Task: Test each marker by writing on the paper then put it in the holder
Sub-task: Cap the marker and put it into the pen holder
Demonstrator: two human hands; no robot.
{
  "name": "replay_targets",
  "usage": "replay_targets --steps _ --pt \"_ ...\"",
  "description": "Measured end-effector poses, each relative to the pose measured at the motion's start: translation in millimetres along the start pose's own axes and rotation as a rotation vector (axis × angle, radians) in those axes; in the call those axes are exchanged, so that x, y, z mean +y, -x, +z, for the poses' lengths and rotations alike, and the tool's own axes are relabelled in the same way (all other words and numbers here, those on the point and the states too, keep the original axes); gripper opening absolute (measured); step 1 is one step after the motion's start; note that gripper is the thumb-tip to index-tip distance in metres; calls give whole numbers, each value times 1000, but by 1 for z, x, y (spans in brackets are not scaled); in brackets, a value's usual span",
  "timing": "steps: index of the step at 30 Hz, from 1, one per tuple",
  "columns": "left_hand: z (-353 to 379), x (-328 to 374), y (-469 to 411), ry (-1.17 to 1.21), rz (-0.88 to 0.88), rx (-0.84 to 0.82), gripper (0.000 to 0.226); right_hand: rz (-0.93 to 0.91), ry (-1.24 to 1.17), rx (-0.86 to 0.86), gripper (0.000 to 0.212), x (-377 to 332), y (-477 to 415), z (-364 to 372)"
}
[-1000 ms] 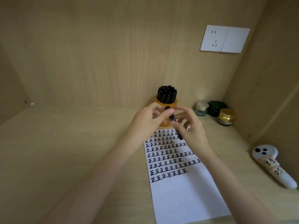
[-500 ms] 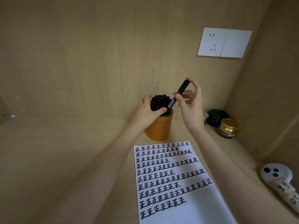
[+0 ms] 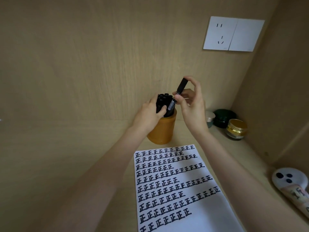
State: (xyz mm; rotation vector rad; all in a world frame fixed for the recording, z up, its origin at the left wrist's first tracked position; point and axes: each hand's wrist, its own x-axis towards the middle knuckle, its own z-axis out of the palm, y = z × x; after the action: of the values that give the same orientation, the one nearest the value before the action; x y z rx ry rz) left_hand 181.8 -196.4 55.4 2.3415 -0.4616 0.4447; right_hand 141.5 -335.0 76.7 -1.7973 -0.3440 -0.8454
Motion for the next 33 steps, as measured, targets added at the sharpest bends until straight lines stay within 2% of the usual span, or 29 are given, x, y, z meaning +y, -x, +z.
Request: replay_targets --steps 14,33 --pt "-2 0 3 -54 52 -6 59 -25 154 -125 51 10 -8 6" --pt "0 2 6 -81 44 -27 61 9 127 -271 49 16 -4 -2"
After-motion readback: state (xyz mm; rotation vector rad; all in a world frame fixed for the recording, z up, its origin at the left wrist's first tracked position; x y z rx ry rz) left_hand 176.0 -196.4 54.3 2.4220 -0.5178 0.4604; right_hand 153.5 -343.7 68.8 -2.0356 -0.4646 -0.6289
